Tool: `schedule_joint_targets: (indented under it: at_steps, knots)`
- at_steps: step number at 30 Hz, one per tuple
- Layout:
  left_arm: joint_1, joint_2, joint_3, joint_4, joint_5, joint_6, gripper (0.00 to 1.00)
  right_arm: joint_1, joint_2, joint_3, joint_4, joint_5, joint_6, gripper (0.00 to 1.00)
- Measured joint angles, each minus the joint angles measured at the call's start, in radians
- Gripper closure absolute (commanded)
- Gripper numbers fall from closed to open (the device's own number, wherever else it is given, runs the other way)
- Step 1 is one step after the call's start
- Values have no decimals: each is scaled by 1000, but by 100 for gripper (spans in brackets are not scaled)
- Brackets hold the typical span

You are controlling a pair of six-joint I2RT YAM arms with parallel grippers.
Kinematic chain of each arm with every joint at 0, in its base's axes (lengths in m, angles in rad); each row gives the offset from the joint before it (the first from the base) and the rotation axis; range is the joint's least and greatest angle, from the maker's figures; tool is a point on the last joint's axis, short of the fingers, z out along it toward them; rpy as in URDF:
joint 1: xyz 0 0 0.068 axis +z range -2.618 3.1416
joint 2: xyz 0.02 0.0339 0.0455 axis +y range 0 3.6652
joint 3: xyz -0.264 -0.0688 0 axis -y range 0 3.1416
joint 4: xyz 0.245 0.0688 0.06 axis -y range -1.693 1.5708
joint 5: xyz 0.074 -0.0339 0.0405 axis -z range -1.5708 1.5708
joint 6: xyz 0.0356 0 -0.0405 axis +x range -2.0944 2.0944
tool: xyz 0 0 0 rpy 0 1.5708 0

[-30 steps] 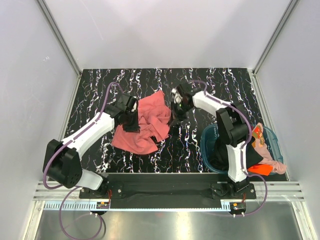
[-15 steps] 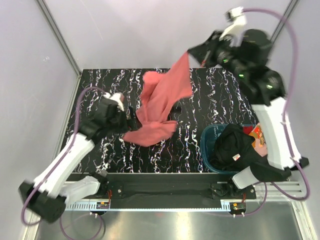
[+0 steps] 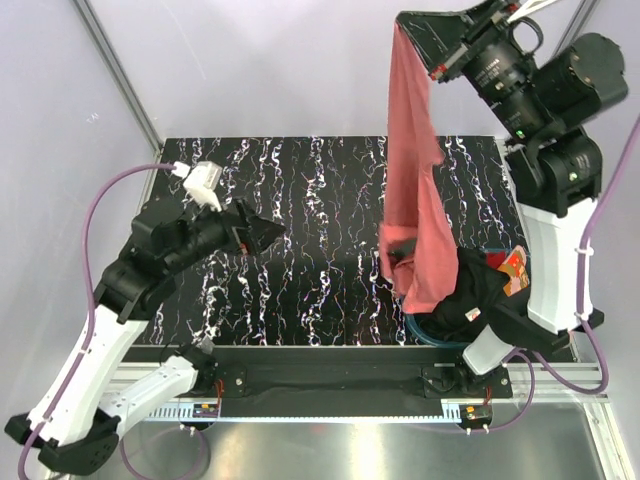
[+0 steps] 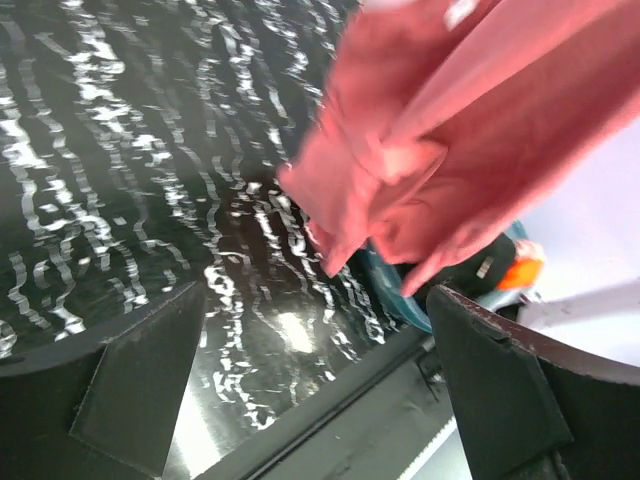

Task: Fold and stack the t-shirts
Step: Flatten the tshirt out

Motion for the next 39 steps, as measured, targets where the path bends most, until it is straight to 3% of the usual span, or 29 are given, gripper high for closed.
schedule_joint_targets:
  at_steps: [8, 17, 24, 31, 34, 39]
  knots:
    - [-177, 103, 32, 86, -4, -11, 1, 0, 69, 14, 106, 18, 164, 100]
    - [-496, 307, 54, 248, -204, 44, 1, 0, 97, 41, 212, 44, 310, 100]
    - [-519, 533, 112, 307, -356, 147, 3, 0, 69, -17, 223, 51, 349, 100]
    - [-515, 670, 156, 268, -666, 219, 11, 0, 33, -31, 221, 51, 365, 100]
    - [-520, 648, 146, 235, -786, 207, 9, 0, 14, -34, 220, 51, 366, 100]
    - [-547, 439, -37, 301, -771, 222, 2, 0, 2, -37, 220, 51, 366, 100]
